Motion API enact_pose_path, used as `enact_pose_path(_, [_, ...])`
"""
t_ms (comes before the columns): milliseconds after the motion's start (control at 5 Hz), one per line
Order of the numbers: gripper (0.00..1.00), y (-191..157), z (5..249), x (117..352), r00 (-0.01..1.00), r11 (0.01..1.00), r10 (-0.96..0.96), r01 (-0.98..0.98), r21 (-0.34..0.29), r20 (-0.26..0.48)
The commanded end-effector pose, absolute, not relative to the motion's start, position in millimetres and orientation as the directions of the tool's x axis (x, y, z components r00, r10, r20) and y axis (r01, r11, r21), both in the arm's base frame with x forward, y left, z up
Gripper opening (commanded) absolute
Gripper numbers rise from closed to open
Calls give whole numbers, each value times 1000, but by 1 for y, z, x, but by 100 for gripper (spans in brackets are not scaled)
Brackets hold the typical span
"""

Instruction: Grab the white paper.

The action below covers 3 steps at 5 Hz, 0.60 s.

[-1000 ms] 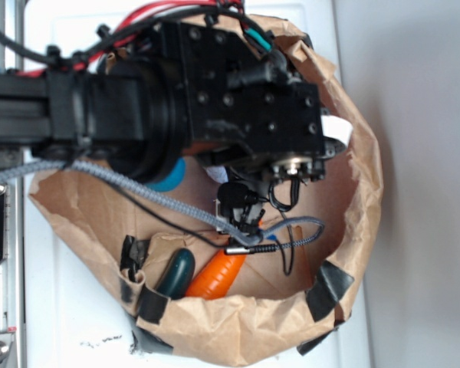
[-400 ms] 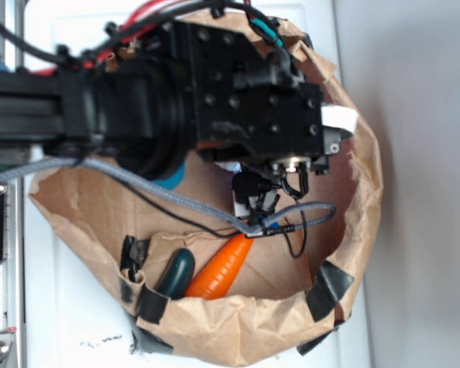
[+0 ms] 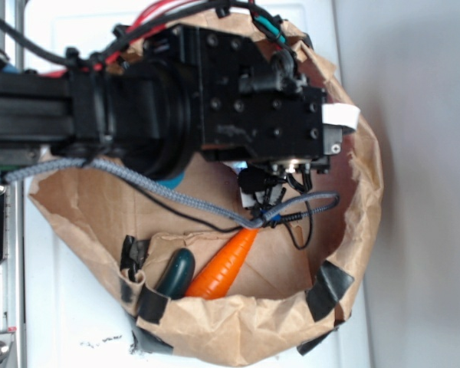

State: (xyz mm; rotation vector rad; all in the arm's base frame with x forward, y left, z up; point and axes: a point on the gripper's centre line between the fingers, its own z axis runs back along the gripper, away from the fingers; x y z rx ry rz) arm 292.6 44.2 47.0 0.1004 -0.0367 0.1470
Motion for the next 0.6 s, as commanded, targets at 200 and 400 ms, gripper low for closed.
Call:
enact_pose_path(200, [0, 53, 77, 300, 975, 980, 171, -183, 80, 140])
enact_pose_path(400, [0, 48, 95, 297, 969, 979, 185, -196, 58, 164])
